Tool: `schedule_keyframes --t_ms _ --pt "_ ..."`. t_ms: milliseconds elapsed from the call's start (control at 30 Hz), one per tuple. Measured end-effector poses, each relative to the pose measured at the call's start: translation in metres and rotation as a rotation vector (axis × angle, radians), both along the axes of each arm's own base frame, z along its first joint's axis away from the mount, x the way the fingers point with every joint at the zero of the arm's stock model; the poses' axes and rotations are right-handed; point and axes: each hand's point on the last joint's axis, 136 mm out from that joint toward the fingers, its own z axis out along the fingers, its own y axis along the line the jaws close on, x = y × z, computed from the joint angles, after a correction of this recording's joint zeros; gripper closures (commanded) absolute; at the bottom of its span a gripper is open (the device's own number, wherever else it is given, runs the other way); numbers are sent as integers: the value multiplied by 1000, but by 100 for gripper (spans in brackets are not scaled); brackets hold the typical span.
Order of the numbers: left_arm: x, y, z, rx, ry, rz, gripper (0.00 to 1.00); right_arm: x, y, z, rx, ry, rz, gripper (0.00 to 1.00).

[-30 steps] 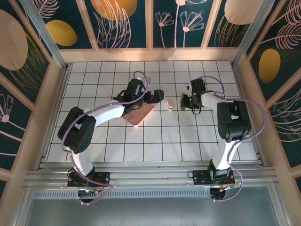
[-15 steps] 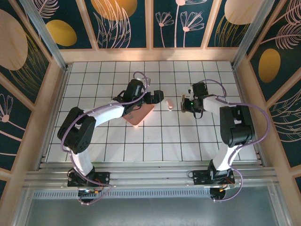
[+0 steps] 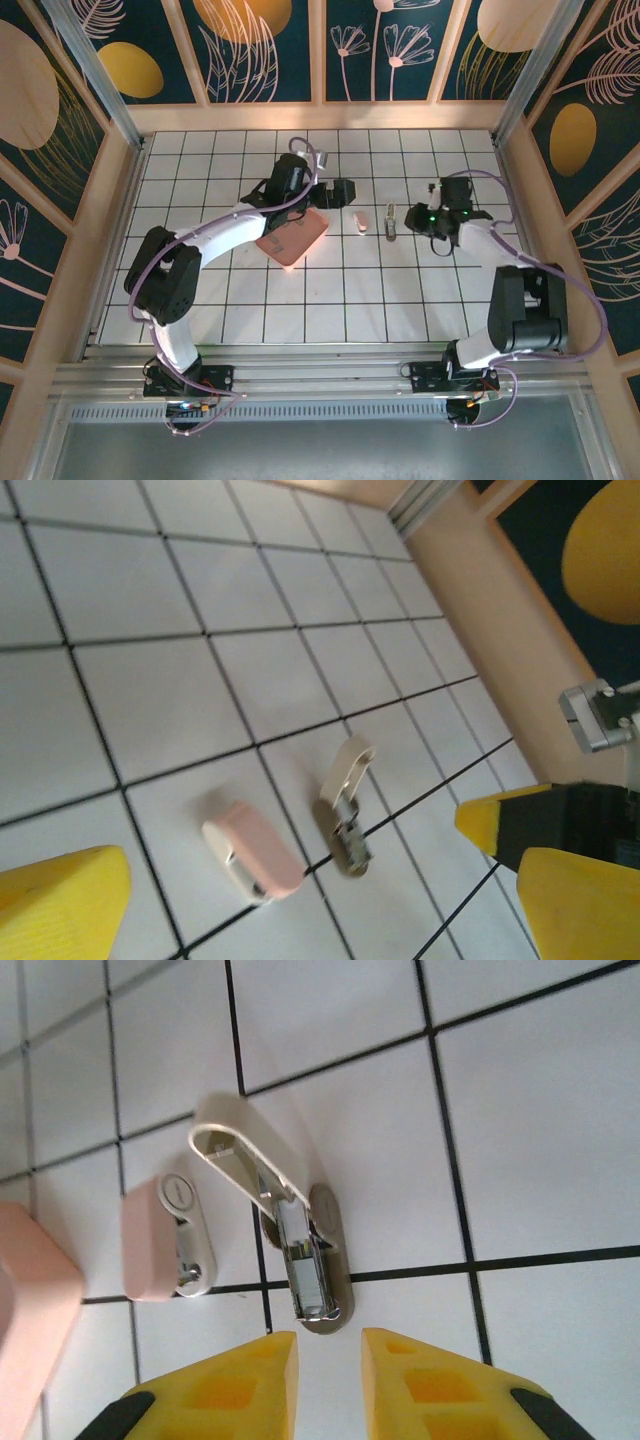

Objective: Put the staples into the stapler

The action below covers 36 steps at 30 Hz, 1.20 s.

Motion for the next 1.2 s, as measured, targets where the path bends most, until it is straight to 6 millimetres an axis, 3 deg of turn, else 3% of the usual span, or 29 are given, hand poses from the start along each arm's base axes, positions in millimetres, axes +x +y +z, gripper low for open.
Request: schedule_keyframes --t_ms 167,467,733,967,1200 --pt "15 -21 11 -4 -34 -55 3 -4 -19 21 180 -54 -92 75" --pt "37 -68 -13 13 -23 -181 5 -35 -1 -17 425 75 -162 73" --pt "44 -98 -33 -28 -3 -278 12 -33 11 -39 479 135 -176 72" --pt "47 -123 -65 -52 31 -334 14 -35 20 -66 479 214 -168 73" --pt "46 -144 -89 -58 45 -370 15 -28 21 -73 475 226 -163 76"
